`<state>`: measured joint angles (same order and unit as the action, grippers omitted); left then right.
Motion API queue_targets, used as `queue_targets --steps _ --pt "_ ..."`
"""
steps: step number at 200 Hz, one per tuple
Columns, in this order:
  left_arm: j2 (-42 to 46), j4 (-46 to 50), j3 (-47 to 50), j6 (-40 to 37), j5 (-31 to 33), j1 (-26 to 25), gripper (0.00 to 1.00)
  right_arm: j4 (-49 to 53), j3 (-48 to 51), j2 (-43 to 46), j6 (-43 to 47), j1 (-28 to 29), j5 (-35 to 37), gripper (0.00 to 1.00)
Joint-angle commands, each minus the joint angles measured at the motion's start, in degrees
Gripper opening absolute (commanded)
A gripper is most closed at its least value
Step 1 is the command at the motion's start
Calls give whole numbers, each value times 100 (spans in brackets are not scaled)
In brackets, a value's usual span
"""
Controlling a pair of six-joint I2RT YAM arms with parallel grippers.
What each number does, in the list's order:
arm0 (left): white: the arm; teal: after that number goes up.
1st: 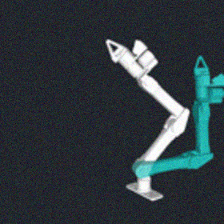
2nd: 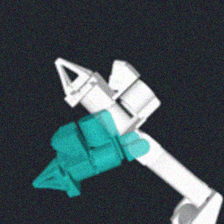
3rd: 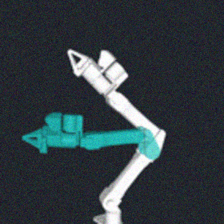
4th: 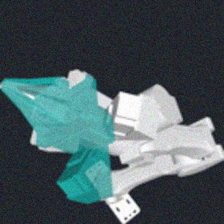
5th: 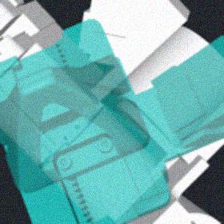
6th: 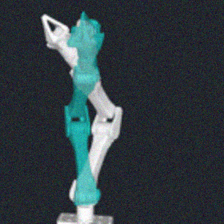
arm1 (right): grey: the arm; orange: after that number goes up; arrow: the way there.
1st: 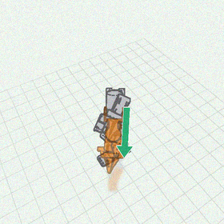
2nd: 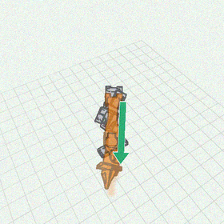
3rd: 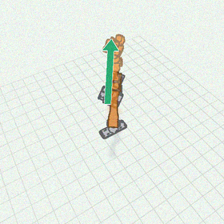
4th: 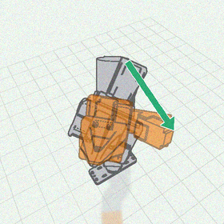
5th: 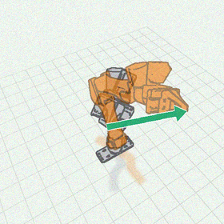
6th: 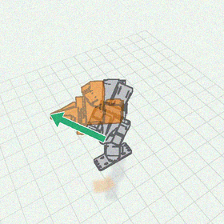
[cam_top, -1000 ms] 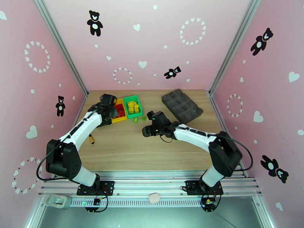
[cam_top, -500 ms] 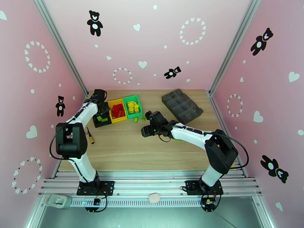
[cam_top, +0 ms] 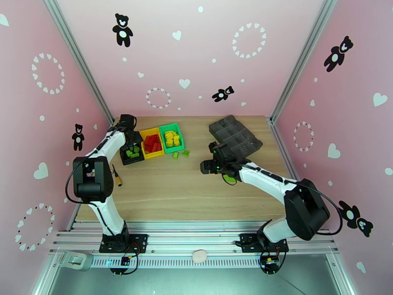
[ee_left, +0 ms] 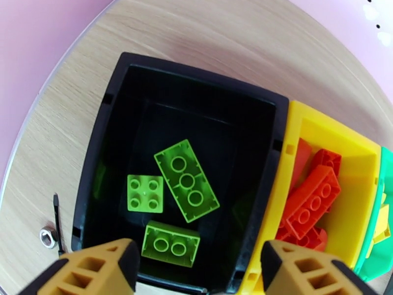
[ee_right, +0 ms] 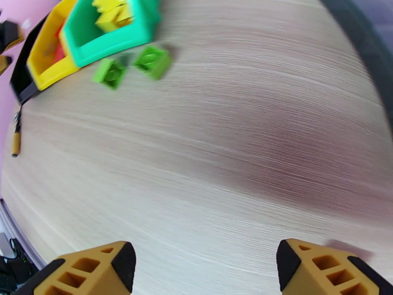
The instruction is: Sort the legos into containers by color
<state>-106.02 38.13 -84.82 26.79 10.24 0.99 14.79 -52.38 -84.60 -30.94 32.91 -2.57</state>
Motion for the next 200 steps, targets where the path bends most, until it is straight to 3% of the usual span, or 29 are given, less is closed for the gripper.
queue_targets --steps 1,59,116,162,200 --pt "534 -133 301 72 -207 -41 71 112 162 250 1 -162 155 82" --pt "1312 -393 1117 212 -90 -947 74 -88 -75 -354 -7 -226 -186 80" --pt "1862 -965 2293 524 121 -2309 75 130 -1251 -1598 125 318 -57 76" --pt "970 -1343 1995 260 -96 -2820 61 33 -1523 -1967 -6 357 -273 67" --pt "147 -1260 1351 -89 -6 -3019 66 -54 -983 -1597 -49 175 -206 67"
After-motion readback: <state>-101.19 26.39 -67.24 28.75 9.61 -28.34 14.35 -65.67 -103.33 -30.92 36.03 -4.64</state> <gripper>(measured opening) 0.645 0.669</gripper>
